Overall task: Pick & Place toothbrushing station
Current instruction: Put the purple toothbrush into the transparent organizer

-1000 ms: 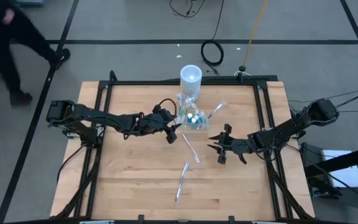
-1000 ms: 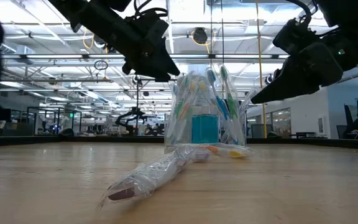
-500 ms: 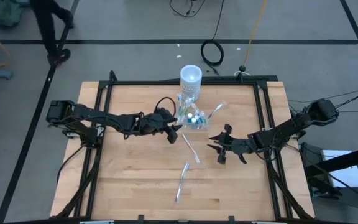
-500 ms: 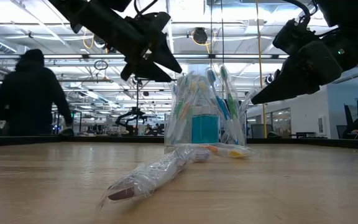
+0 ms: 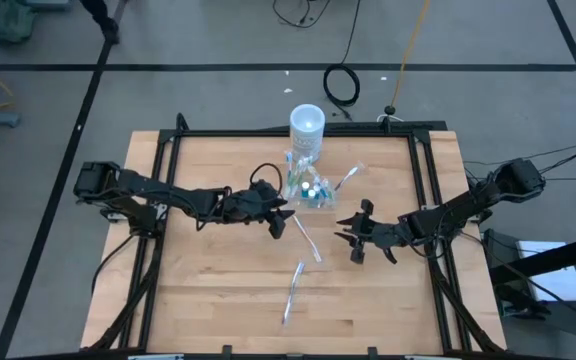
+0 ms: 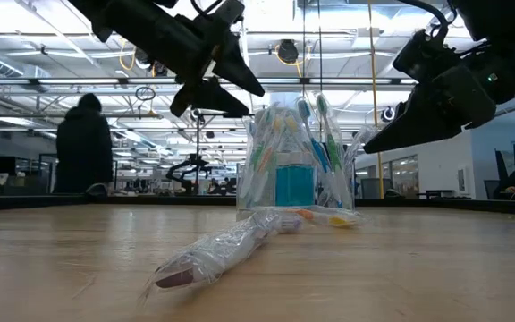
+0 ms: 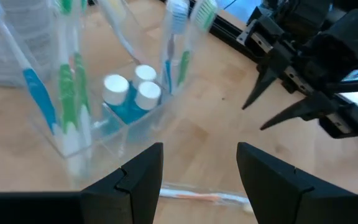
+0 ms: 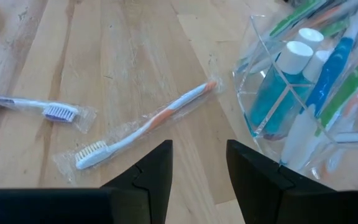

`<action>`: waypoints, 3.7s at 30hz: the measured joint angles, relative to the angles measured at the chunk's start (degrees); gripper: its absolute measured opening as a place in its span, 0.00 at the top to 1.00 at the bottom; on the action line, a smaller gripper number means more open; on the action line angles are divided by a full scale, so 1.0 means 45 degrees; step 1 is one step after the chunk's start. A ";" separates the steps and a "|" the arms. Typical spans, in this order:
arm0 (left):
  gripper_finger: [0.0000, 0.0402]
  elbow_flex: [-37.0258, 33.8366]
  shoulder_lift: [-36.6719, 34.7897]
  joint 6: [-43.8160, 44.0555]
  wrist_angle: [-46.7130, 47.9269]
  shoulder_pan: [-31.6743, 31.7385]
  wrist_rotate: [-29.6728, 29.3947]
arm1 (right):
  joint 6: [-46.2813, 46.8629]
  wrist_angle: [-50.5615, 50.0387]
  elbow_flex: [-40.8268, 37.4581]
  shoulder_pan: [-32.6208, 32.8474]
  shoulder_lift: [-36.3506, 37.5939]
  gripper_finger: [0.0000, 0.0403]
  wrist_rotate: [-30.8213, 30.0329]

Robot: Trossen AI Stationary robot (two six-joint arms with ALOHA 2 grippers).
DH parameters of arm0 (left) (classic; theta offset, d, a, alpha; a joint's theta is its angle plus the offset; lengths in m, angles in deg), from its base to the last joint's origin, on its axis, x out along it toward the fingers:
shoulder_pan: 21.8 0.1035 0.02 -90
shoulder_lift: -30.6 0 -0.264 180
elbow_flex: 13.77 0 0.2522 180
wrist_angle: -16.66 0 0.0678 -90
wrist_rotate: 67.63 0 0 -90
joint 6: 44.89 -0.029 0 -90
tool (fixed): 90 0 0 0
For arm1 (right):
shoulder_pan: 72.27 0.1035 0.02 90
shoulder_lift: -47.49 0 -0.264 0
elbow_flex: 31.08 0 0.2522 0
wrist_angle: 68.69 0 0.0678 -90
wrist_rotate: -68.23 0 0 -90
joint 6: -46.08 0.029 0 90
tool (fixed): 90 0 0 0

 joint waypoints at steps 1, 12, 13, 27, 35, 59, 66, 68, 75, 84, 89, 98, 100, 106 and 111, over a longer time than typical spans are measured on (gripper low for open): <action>0.47 0.0000 0.0000 0.0142 0.0000 -0.0106 -0.0004 | -0.0171 0.0003 0.0000 0.0000 0.0000 0.65 0.0000; 0.47 0.0000 0.0130 0.1438 -0.0056 -0.2354 -0.0001 | -0.3578 0.1119 0.0000 -0.0378 0.0000 0.65 -0.0065; 0.47 0.0000 0.0164 0.1615 0.0033 -0.2661 -0.0046 | -0.3751 0.1363 0.0000 -0.0498 0.0000 0.65 -0.0068; 0.47 0.0000 0.2493 0.4692 -0.0513 -0.4642 -0.0012 | -0.0899 0.1674 0.0010 -0.1615 0.0000 0.65 -0.0005; 0.47 -0.0005 0.3581 0.5423 -0.1449 -0.4149 0.1471 | 0.1053 0.1230 0.0005 -0.1613 0.0000 0.65 0.0036; 0.47 0.3314 0.5971 0.1412 0.2610 -0.3391 0.1934 | 0.1792 0.0444 -0.0001 -0.1608 0.0000 0.65 0.0013; 0.47 0.3701 0.6137 0.0132 0.2992 -0.3429 0.1473 | 0.1797 0.0619 -0.0257 -0.1608 0.0000 0.65 0.0005; 0.47 0.3701 0.6144 0.0011 0.3085 -0.3454 0.1361 | 0.1796 0.0764 -0.0444 -0.1608 0.0000 0.65 0.0004; 0.53 0.3716 0.6144 -0.0002 0.3676 -0.3434 0.0919 | 0.1797 0.2194 -0.1404 -0.1608 0.0000 0.65 -0.0003; 0.85 0.3711 0.6144 -0.0357 0.3685 -0.3375 0.0940 | 0.1802 0.4268 -0.2714 -0.1608 0.0000 0.65 -0.0005; 0.98 0.3711 0.6144 -0.1167 0.3662 -0.3351 0.0958 | 0.1802 0.4561 -0.3143 -0.1608 0.0000 0.65 -0.0005; 0.97 0.3672 0.5840 -0.1822 0.3632 -0.3347 0.0552 | 0.1792 0.4656 -0.3522 -0.1608 0.0000 0.65 -0.0038; 0.99 0.3672 0.5603 -0.1994 0.3584 -0.3347 0.0073 | 0.1792 0.4669 -0.3585 -0.1617 0.0000 0.65 -0.0053; 0.98 0.3672 0.4752 -0.1946 0.3600 -0.3414 -0.1700 | 0.1792 0.4629 -0.3740 -0.1839 0.0000 0.65 -0.0059; 0.98 0.3672 0.3944 -0.1973 0.3633 -0.3449 -0.2475 | 0.1787 0.4565 -0.3740 -0.2114 0.0000 0.65 -0.0058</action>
